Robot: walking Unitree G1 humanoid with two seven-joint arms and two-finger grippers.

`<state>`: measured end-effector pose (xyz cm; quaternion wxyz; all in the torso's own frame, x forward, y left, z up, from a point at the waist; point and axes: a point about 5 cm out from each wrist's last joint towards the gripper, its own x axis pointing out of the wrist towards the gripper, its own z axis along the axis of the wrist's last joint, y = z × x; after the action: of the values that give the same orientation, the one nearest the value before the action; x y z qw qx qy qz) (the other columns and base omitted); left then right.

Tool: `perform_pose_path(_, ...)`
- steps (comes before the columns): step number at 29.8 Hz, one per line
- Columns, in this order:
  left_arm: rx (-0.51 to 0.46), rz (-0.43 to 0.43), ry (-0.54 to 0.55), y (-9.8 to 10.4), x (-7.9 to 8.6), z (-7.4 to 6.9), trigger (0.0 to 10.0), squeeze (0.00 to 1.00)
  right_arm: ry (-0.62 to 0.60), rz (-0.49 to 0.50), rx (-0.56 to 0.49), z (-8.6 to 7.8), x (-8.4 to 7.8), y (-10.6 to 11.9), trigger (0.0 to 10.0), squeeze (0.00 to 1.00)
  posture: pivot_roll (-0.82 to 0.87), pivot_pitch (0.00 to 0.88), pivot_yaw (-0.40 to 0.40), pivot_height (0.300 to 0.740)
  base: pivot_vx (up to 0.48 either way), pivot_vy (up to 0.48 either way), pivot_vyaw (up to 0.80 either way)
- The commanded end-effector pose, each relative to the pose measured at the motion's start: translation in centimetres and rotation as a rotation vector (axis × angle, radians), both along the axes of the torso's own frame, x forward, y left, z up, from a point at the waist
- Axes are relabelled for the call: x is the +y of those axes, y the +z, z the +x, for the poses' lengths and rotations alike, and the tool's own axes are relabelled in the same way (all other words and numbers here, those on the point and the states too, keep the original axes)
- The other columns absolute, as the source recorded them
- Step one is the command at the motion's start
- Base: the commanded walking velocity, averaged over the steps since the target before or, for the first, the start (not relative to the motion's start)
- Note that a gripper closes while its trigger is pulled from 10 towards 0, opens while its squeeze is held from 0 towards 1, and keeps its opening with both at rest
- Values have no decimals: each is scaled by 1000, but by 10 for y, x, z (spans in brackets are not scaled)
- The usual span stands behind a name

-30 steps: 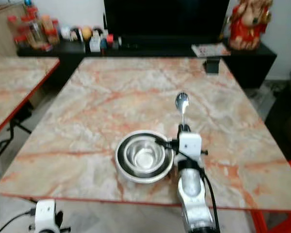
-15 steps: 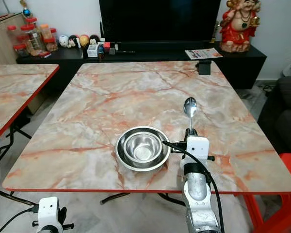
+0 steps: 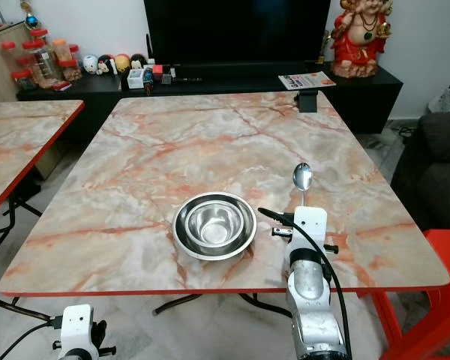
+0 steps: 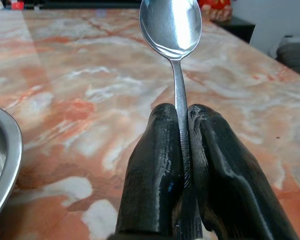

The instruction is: Setting the table

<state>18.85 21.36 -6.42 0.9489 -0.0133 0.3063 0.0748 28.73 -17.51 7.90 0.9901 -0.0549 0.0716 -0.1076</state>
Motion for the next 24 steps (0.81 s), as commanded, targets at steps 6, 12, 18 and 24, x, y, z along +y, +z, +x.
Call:
perform_pose_path(6, 12, -16, 13, -2, 0, -3, 10000, 0, 28, 34, 67, 3, 8, 9, 10000, 0, -69, 0, 43, 740, 0, 0, 0)
perform_pose_path(12, 14, -17, 12, -2, 0, -4, 10000, 0, 98, 23, 173, -2, 15, 4, 10000, 0, -70, 0, 43, 740, 0, 0, 0)
perform_pose_path(18, 16, -21, 16, -2, 0, -4, 10000, 0, 117, 20, 229, -6, 17, 1, 10000, 0, -68, 0, 37, 740, 0, 0, 0)
perform_pose_path(24, 19, -27, 14, -3, -2, -5, 10000, 0, 112, 18, 264, -10, 18, -1, 10000, 0, -69, 0, 36, 740, 0, 0, 0)
